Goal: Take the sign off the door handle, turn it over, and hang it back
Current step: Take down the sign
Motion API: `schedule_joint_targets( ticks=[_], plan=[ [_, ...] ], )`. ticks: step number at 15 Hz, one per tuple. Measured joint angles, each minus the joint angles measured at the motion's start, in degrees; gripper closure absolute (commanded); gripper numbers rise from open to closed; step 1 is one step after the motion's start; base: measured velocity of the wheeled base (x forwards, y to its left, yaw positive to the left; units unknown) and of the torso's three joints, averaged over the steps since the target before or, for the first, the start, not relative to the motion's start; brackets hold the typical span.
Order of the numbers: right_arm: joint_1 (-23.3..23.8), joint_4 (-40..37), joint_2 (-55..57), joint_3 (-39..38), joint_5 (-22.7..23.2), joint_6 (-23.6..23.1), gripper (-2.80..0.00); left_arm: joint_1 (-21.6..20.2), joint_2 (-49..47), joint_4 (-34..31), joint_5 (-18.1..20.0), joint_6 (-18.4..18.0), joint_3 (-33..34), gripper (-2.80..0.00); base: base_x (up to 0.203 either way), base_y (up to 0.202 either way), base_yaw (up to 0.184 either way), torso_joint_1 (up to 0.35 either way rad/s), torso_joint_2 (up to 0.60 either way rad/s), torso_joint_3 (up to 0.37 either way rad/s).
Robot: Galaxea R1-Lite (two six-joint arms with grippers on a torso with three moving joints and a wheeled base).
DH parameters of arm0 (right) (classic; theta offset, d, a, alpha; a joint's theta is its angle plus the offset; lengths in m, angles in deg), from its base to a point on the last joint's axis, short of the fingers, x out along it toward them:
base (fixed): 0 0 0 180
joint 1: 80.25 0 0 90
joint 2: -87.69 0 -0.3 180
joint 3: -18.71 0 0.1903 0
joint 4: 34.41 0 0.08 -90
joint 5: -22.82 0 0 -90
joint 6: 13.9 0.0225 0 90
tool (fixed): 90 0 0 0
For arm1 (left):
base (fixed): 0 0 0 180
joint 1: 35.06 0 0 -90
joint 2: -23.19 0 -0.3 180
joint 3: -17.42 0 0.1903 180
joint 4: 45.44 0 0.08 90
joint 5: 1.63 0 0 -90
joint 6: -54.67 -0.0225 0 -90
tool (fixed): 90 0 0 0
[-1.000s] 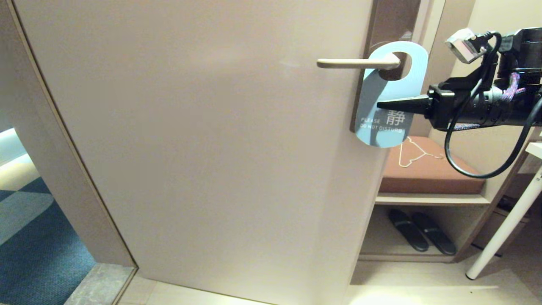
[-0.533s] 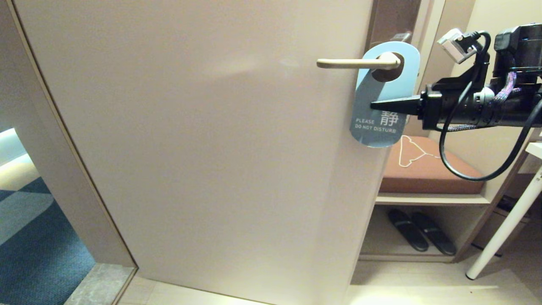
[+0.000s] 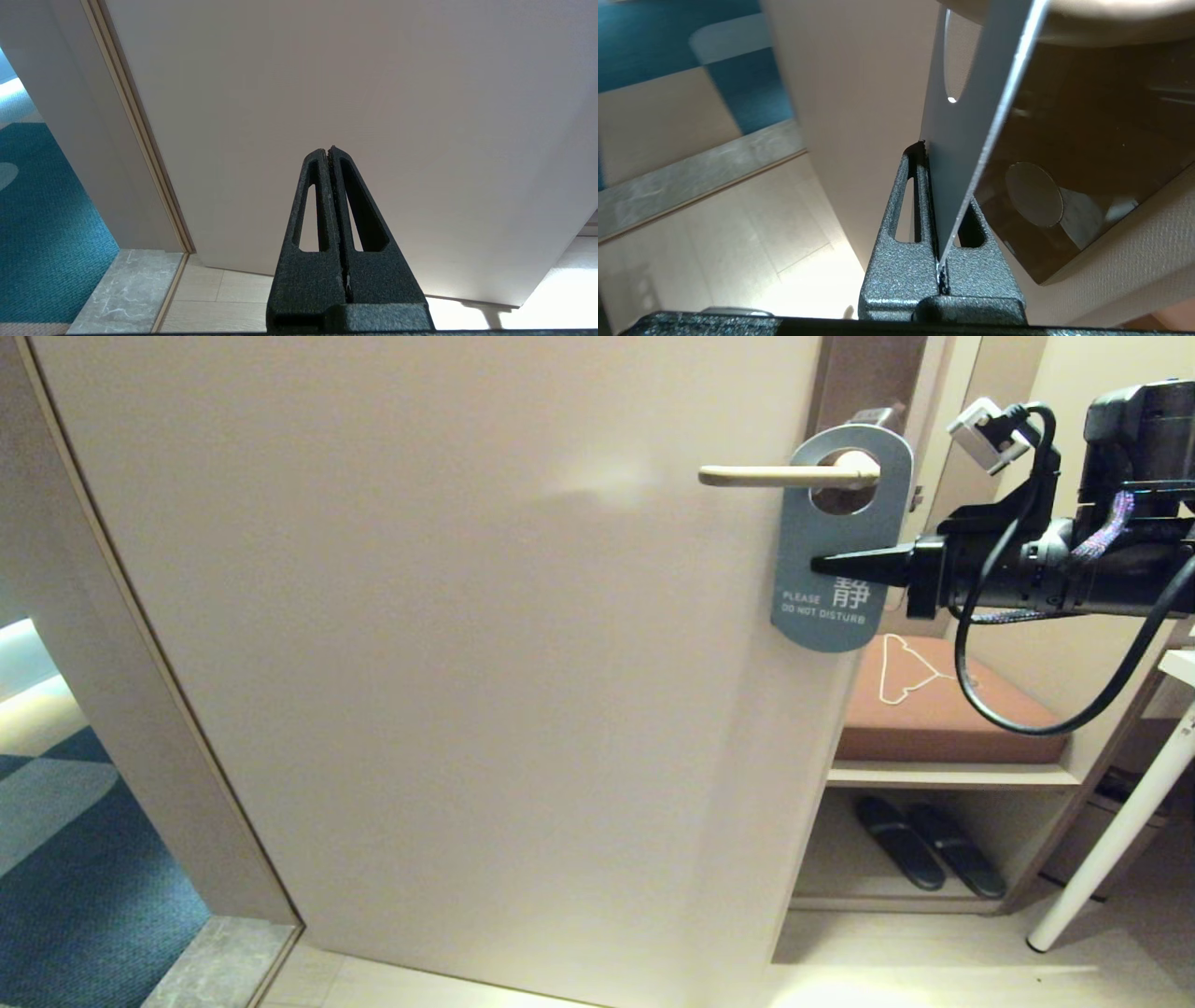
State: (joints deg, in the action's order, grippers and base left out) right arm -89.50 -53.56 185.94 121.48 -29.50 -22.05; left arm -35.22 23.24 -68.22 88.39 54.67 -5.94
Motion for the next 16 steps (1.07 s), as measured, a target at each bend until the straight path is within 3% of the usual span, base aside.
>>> schedule_joint_targets(
  ticks=[5,16],
  plan=[
    [-3.72,2.30,-0.33,-0.13,-8.26,1.19,0.00,0.00,0.00,-0.02,-0.02,0.00,0.00,0.00,0.000,0.000,0.000,0.000,0.00,0.000],
    [-12.56,11.50,1.17,-0.02,-15.94,5.48,0.00,0.00,0.00,0.01,-0.02,-0.02,0.00,0.00,0.000,0.000,0.000,0.000,0.00,0.000]
  ],
)
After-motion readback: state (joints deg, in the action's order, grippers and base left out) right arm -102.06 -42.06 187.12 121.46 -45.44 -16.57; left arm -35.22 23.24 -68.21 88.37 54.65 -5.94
